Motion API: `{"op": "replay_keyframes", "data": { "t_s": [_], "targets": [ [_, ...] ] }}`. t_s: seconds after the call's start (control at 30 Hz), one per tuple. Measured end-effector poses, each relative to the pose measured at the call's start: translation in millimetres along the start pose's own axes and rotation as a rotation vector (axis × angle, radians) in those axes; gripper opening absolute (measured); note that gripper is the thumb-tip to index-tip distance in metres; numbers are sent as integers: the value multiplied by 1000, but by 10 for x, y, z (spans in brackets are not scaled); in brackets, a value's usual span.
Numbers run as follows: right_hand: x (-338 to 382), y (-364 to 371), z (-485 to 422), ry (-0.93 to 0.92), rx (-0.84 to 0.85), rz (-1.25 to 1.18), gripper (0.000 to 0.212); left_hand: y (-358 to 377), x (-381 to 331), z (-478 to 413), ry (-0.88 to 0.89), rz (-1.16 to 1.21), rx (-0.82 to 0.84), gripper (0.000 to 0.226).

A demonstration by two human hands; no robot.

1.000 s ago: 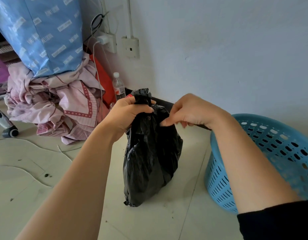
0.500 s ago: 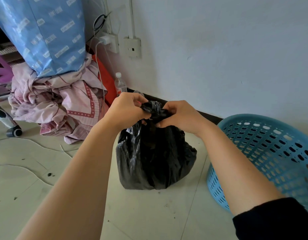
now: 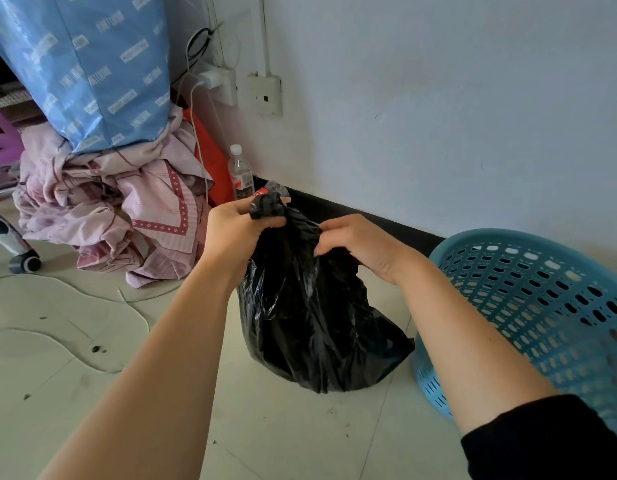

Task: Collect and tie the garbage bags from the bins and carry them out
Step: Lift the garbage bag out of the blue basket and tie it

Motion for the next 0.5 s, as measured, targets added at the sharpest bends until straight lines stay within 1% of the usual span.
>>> {"op": "replay_keyframes", "data": {
  "t_s": [0.1, 0.17, 0.27, 0.33, 0.4, 0.47, 0.5],
  "targets": [
    [-65, -12, 3, 47, -36, -218, 38, 15, 27, 1, -34, 162, 50, 30],
    [-74, -51, -15, 32, -94, -270, 38, 46, 19, 8, -29, 190, 79, 30],
    [-21, -51, -38, -9, -165, -350, 37, 124, -1, 32, -3, 187, 147, 35],
    [-2, -49, -47, -8, -230, -406, 31, 165, -3, 32, 9, 180, 188, 40],
    [-18, -26, -65, 23, -274, -486, 27, 189, 8, 33, 12, 139, 218, 37],
    [-47, 1, -78, 43, -301, -575, 32, 203, 24, 40, 6, 84, 232, 32],
    [-53, 12, -87, 37, -307, -616, 31, 206, 37, 44, -3, 76, 235, 31]
  ]
}}
Point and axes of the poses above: each hand's wrist, its own z-axis away from the middle knuckle, its own y-axis out of the palm, x = y × z, the point moved 7 cm from there along -z, towards the middle knuckle, and after that the axes turned 6 degrees about -y, right-handed, at the moved point
